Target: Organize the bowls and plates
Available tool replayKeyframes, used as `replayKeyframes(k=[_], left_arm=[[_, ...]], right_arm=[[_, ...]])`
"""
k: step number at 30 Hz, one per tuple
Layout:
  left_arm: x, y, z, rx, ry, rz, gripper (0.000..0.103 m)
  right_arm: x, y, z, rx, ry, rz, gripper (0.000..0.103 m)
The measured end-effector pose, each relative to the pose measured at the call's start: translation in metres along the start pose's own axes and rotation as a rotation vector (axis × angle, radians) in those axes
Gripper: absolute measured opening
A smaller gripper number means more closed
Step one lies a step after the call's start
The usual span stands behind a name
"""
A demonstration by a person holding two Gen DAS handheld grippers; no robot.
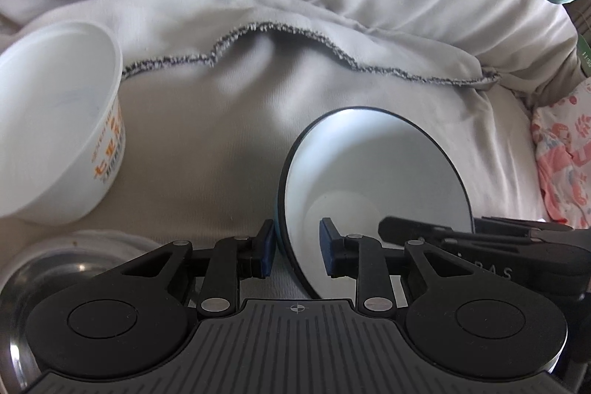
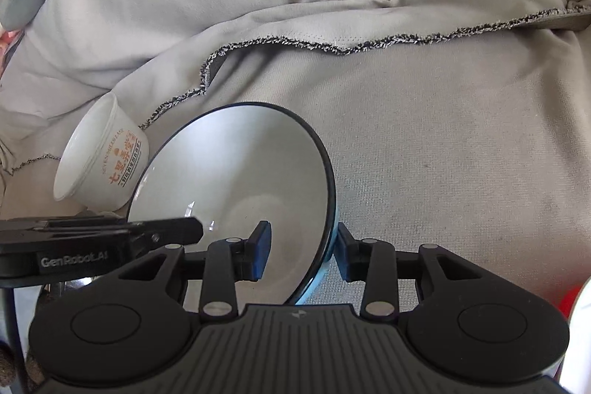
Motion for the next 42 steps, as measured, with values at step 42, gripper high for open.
replayKeyframes(k=[42], left_arm=[[-0.127, 0.0, 0.087, 0.071, 0.137, -0.033, 0.027]], right_arm=[[-0.1, -0.058, 0.115, -0.181, 0.196, -0.023, 0.041]])
Point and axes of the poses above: each gripper's, at about its wrist camera, not at the fingertips, and x roughly the way its jaws point, y to its right, z to its underside, the point moved 2 cm from there along x, roughly the way its jaws point, and after that the axes turned 15 degrees about -z, right-handed, at the moved point
